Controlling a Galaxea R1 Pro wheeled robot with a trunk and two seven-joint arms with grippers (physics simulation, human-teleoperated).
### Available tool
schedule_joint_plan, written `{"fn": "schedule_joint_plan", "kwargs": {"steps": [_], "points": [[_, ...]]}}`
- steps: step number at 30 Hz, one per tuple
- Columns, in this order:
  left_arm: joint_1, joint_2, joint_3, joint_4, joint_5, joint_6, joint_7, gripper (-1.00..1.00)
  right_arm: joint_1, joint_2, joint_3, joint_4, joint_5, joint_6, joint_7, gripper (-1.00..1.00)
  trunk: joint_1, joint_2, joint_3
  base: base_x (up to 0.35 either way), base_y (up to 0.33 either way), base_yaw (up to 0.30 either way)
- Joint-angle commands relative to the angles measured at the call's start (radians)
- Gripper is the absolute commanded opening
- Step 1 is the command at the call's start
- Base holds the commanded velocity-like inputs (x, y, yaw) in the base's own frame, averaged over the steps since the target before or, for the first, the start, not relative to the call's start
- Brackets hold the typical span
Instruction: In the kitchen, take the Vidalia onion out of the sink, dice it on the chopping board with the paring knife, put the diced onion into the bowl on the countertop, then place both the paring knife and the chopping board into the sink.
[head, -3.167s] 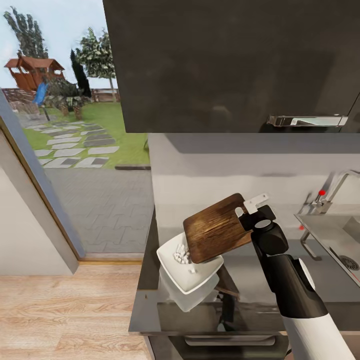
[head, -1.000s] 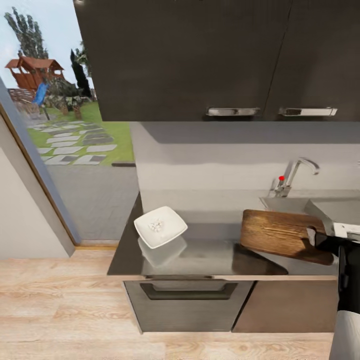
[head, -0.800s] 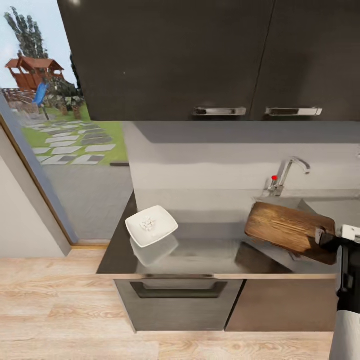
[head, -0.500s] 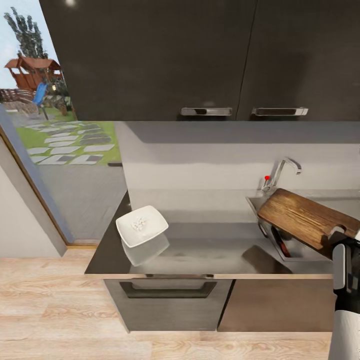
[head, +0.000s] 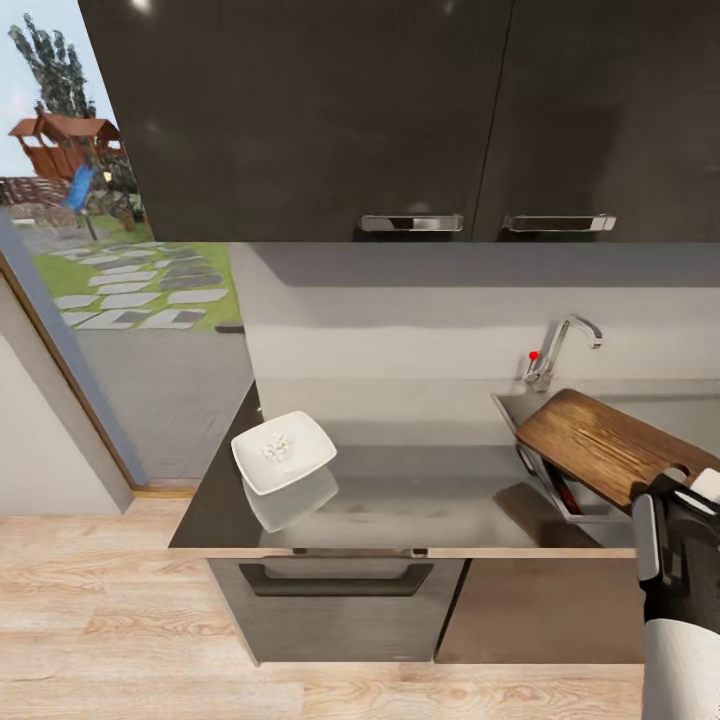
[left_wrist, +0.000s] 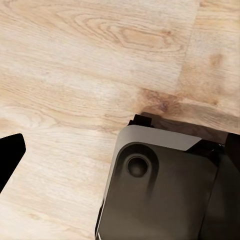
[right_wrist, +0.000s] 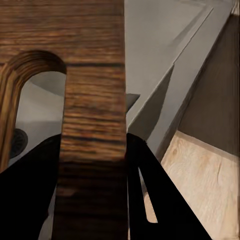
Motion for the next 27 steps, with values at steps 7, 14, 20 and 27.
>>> {"fn": "schedule_joint_plan", "kwargs": {"steps": [7,14,20,27], "points": [[-0.002,-0.013,-0.008,0.004,0.006,-0.007,-0.006,1.00,-0.001,0.000,0.040,0.002,-0.194,-0.035,-0.163,-1.00,0.001,-0.002,-0.002,0.000,0.000,0.000],[-0.002,-0.024,-0.008,0.004,0.008,-0.007,-0.011,1.00,-0.001,0.000,0.067,0.002,-0.214,-0.112,-0.239,-1.00,0.001,-0.002,-0.002,0.086,-0.111,0.000],[-0.002,-0.023,-0.008,0.004,0.008,-0.007,-0.011,1.00,-0.001,0.000,0.067,0.002,-0.214,-0.114,-0.242,-1.00,0.001,-0.002,-0.002,0.212,-0.235,0.000],[-0.002,-0.023,-0.008,0.004,0.008,-0.007,-0.011,1.00,-0.001,0.016,0.069,0.003,-0.212,-0.114,-0.242,-1.00,0.001,-0.002,-0.002,0.172,-0.193,0.000]]}}
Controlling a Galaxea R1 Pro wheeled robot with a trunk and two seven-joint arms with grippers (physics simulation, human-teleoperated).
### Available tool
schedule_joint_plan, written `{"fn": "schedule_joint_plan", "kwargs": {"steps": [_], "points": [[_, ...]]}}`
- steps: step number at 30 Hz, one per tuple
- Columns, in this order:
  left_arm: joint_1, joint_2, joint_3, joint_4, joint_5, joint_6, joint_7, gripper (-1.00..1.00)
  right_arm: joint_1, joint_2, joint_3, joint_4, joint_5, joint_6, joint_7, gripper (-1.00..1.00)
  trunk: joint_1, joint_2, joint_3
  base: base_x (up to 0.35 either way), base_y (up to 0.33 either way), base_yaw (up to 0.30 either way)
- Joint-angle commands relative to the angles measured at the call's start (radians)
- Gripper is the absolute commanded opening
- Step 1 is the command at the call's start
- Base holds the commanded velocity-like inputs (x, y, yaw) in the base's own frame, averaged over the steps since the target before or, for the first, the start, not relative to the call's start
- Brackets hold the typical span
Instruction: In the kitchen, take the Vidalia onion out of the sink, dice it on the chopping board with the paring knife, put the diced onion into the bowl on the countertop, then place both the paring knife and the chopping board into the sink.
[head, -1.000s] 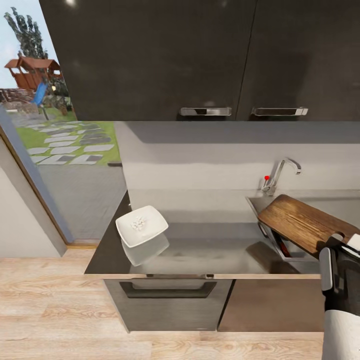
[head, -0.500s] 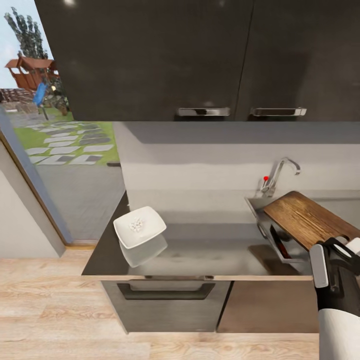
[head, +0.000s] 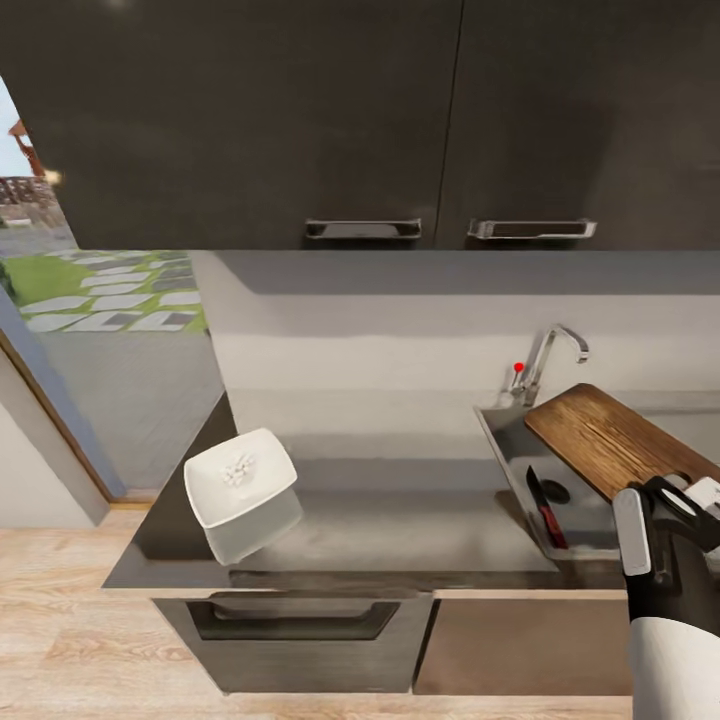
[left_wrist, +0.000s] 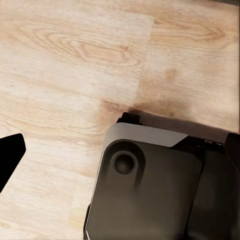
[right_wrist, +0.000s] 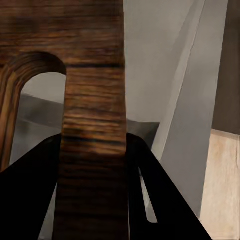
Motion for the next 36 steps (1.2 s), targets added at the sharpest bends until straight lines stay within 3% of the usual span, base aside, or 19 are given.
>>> {"fn": "schedule_joint_plan", "kwargs": {"steps": [1,10,23,36], "points": [[-0.002,-0.001,-0.008,0.004,0.007,-0.007,0.001,1.00,-0.001,0.007,0.000,-0.002,0.009,0.005,-0.004,-1.00,0.001,-0.002,-0.002,0.038,-0.054,0.000],[-0.002,0.001,-0.008,0.005,0.007,-0.006,0.001,1.00,-0.001,0.050,0.005,-0.004,-0.011,0.013,0.001,-1.00,0.001,-0.002,-0.002,0.004,-0.006,0.000],[-0.002,0.002,-0.008,0.004,0.007,-0.006,0.001,1.00,-0.001,0.093,0.009,-0.004,-0.012,0.018,-0.003,-1.00,0.001,-0.002,-0.002,0.000,0.000,-0.001],[-0.002,0.002,-0.008,0.005,0.007,-0.006,0.001,1.00,-0.001,0.097,0.006,-0.005,-0.011,0.018,-0.004,-1.00,0.001,-0.002,0.011,0.000,0.000,-0.180]]}}
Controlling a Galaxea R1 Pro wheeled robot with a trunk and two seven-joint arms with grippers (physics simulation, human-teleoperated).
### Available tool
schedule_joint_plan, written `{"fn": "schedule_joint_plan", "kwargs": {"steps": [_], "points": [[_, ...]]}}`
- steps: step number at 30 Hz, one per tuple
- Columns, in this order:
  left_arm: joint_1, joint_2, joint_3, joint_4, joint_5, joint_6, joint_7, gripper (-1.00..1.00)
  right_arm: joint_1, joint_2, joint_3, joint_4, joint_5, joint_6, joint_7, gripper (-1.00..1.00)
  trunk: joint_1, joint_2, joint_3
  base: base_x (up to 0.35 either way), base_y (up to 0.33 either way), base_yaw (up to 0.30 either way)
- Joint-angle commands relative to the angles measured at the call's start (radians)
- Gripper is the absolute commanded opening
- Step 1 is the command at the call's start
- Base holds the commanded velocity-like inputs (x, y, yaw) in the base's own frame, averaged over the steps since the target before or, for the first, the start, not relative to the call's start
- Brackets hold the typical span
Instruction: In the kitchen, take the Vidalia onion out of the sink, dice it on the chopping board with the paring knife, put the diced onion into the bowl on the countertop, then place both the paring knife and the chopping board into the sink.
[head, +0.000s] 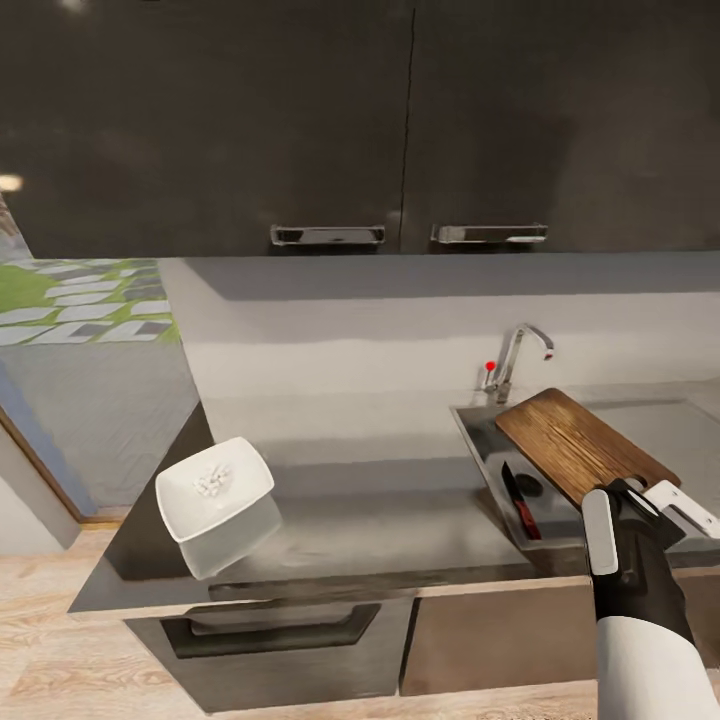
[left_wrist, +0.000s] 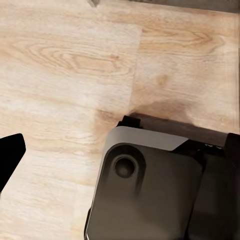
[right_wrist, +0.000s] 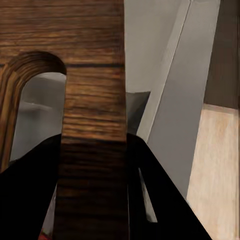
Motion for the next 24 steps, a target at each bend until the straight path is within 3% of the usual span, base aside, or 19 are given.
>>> {"fn": "schedule_joint_plan", "kwargs": {"steps": [1,8,14,16,20,24], "points": [[-0.002,-0.001,-0.008,0.004,0.007,-0.007,0.001,1.00,-0.001,-0.001,0.000,-0.001,-0.003,0.005,-0.004,-1.00,0.001,-0.002,-0.001,0.000,0.000,-0.213],[-0.002,-0.001,-0.009,0.004,0.007,-0.007,0.001,1.00,-0.001,0.001,0.001,0.000,-0.003,0.005,-0.003,-1.00,0.001,-0.002,0.005,0.000,0.000,-0.159],[-0.002,-0.001,-0.009,0.004,0.007,-0.007,0.001,1.00,-0.001,0.053,0.056,0.001,-0.002,0.004,-0.021,-1.00,0.001,-0.002,0.005,0.000,0.000,-0.008],[-0.002,-0.002,-0.009,0.004,0.007,-0.007,0.001,1.00,-0.004,0.062,0.079,0.001,-0.008,0.002,-0.045,-1.00,0.001,-0.002,0.005,0.000,0.000,-0.001],[-0.002,-0.001,-0.009,0.005,0.007,-0.007,0.001,1.00,-0.041,0.079,0.132,0.011,-0.071,-0.002,-0.137,-1.00,0.001,-0.002,0.005,0.000,0.000,0.000],[-0.002,-0.002,-0.009,0.005,0.007,-0.007,0.001,1.00,-0.050,0.084,0.171,0.020,-0.099,-0.011,-0.221,-1.00,0.001,-0.002,0.005,0.000,0.000,0.000]]}}
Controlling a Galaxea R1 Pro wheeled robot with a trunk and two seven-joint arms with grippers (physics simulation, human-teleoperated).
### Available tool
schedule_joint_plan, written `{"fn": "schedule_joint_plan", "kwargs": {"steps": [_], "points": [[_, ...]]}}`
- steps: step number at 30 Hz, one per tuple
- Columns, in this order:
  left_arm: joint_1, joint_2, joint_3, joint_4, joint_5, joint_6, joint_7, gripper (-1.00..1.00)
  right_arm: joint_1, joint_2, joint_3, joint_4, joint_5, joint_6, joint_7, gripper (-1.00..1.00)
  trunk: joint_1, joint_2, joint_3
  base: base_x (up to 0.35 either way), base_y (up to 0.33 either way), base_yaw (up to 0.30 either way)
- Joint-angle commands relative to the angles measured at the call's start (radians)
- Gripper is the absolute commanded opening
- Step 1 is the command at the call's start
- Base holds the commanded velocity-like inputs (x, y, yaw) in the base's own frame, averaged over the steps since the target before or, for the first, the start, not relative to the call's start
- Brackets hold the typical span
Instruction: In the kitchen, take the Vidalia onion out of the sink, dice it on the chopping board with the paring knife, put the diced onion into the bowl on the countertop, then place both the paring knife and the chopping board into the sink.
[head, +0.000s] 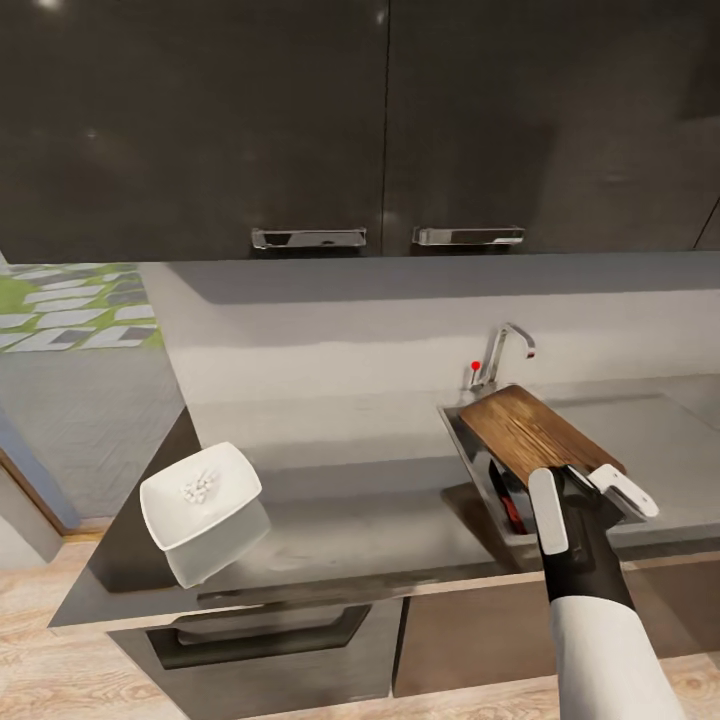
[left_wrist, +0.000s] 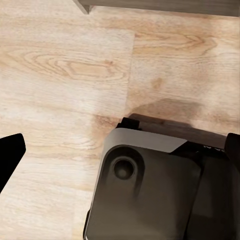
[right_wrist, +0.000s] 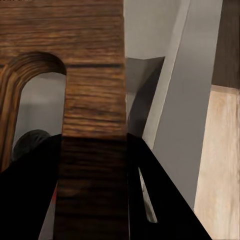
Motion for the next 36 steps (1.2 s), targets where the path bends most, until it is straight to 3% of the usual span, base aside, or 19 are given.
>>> {"fn": "schedule_joint_plan", "kwargs": {"steps": [1,8,20,27,30,36], "points": [[-0.002,-0.001,-0.008,0.004,0.008,-0.007,0.001,1.00,-0.002,0.000,0.002,-0.001,-0.006,0.002,-0.016,-1.00,0.001,-0.002,-0.002,0.000,0.000,0.000],[-0.002,-0.001,-0.008,0.004,0.008,-0.007,0.001,1.00,-0.002,0.009,0.009,0.011,-0.009,-0.088,-0.129,-1.00,0.001,-0.002,-0.002,0.000,0.000,0.000],[-0.002,0.000,-0.008,0.005,0.008,-0.006,0.002,1.00,-0.003,0.011,0.010,0.048,-0.014,-0.101,-0.201,-1.00,0.001,-0.002,-0.002,0.026,-0.017,0.000],[0.000,-0.001,-0.007,0.007,0.008,-0.002,0.005,1.00,-0.003,0.007,0.009,0.049,-0.012,-0.101,-0.205,-1.00,0.001,-0.002,-0.002,0.092,-0.062,0.000],[0.023,-0.004,-0.007,0.008,0.008,0.029,0.000,1.00,-0.002,0.008,0.009,0.049,-0.012,-0.101,-0.204,-1.00,0.001,-0.002,-0.002,0.009,-0.006,0.000],[0.077,-0.014,-0.007,0.008,0.008,0.074,-0.091,1.00,-0.002,0.009,0.009,0.049,-0.011,-0.101,-0.204,-1.00,0.001,-0.002,-0.002,0.001,-0.001,0.000]]}}
